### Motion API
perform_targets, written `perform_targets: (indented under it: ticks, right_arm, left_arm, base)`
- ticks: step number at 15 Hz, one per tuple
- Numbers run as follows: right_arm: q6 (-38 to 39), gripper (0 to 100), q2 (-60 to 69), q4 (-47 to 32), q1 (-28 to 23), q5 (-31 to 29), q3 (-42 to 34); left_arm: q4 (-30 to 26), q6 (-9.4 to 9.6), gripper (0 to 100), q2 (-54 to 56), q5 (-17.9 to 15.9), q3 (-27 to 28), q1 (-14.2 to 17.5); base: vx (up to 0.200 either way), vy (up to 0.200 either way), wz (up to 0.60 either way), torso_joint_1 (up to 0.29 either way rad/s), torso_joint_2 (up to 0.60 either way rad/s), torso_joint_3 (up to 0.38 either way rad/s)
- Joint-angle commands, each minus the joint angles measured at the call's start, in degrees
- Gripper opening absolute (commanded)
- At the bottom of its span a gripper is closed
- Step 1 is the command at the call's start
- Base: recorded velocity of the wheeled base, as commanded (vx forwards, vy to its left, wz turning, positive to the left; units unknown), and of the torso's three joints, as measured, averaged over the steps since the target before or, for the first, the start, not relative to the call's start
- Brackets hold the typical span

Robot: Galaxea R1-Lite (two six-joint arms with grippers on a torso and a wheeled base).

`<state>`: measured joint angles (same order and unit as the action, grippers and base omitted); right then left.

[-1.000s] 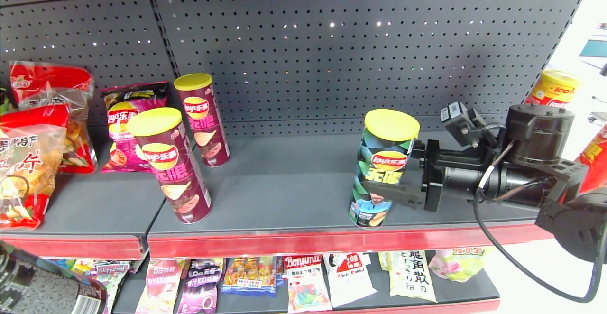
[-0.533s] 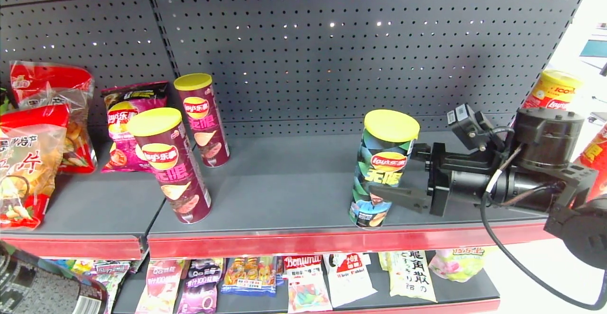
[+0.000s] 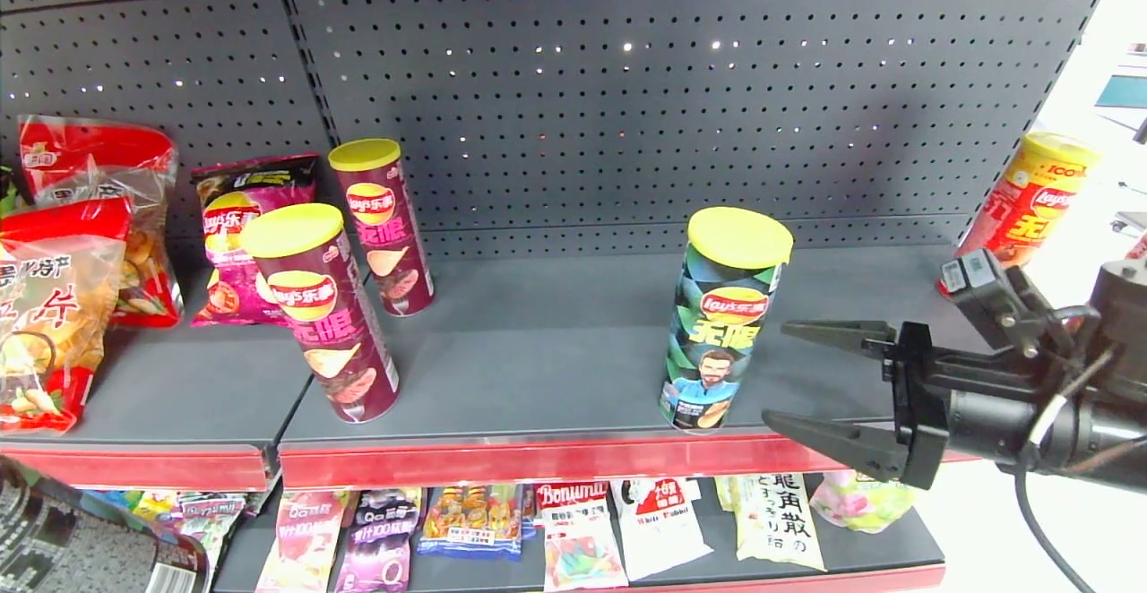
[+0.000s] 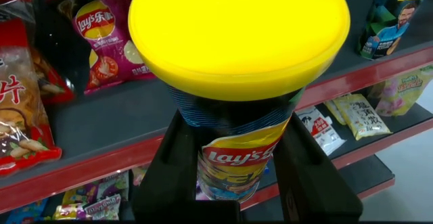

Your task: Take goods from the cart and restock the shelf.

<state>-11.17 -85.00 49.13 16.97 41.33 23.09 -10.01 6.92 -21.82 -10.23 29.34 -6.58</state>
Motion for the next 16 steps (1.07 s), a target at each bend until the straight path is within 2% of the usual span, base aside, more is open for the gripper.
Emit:
perform_targets:
  ticks: [1,2,6,10,11,12,13,16]
  right_arm:
    - [-0.08,100,7.75,0.0,-0.27,-0.9,-5.77]
    - [0.0,100,9.51,-0.17,-0.18,-1.86,-6.74]
    - [1.15,100,23.39,-0.79,-0.36,-13.73,-13.07]
    - [5.19,100,36.93,-3.07,-1.85,-39.74,-15.44]
    - [5.37,100,38.77,-4.66,-2.12,-42.21,-15.44]
    - [5.1,100,45.1,-11.86,-2.99,-46.42,-14.56]
    - [4.31,100,49.85,-18.89,-4.05,-47.65,-12.63]
    - [2.64,100,65.14,-49.39,-6.51,-47.83,-2.17]
  left_arm:
    - [-0.01,0.02,0,0.9,0.12,-0.25,-0.01]
    - [-0.01,0.02,0,1.08,0.12,-0.16,-0.01]
    - [0.16,-0.51,0,0.82,-0.23,-1.22,-0.01]
    - [0.25,-0.95,0,1.34,-0.23,-3.42,-0.1]
    - [0.25,-1.48,0,1.34,-0.23,-3.33,-0.18]
    - [0.34,-2.44,0,1.43,-0.32,-3.15,-0.18]
    - [0.34,-2.71,0,1.69,-0.32,-2.89,-0.18]
    - [0.25,-3.5,0,5.12,-0.67,-3.24,-0.18]
  base:
    - [0.0,0.0,0.0,0.0,0.0,0.0]
    - [0.0,0.0,0.0,0.0,0.0,0.0]
    - [0.0,0.0,0.0,0.0,0.0,0.0]
    - [0.0,0.0,0.0,0.0,0.0,0.0]
    - [0.0,0.0,0.0,0.0,0.0,0.0]
    - [0.0,0.0,0.0,0.0,0.0,0.0]
    - [0.0,0.0,0.0,0.0,0.0,0.0]
    - [0.0,0.0,0.0,0.0,0.0,0.0]
